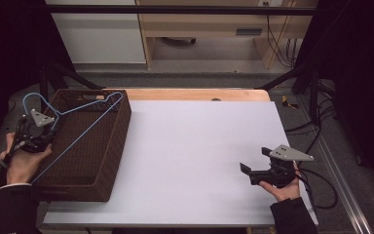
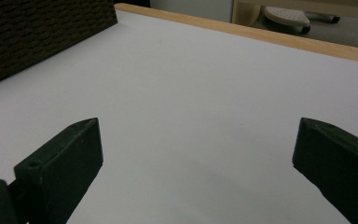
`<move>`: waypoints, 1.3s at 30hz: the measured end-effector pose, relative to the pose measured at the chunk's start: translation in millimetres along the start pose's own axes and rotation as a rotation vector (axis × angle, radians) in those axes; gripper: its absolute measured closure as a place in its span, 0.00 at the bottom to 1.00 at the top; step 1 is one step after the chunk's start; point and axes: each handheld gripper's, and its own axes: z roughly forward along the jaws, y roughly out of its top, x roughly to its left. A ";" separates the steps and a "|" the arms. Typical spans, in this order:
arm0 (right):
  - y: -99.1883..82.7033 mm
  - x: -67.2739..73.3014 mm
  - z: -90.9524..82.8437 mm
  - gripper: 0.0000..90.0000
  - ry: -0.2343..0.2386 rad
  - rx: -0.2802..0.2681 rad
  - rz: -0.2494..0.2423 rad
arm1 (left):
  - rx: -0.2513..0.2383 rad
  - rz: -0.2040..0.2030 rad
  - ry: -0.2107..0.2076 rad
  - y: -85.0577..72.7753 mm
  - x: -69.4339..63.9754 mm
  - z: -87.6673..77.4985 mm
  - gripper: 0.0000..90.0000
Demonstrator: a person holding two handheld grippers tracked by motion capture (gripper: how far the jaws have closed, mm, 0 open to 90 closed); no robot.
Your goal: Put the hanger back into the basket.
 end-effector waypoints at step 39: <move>0.6 -0.4 -1.9 0.02 -0.002 -0.006 0.002 | -0.161 -0.131 -0.111 -12.3 -13.2 -26.8 0.59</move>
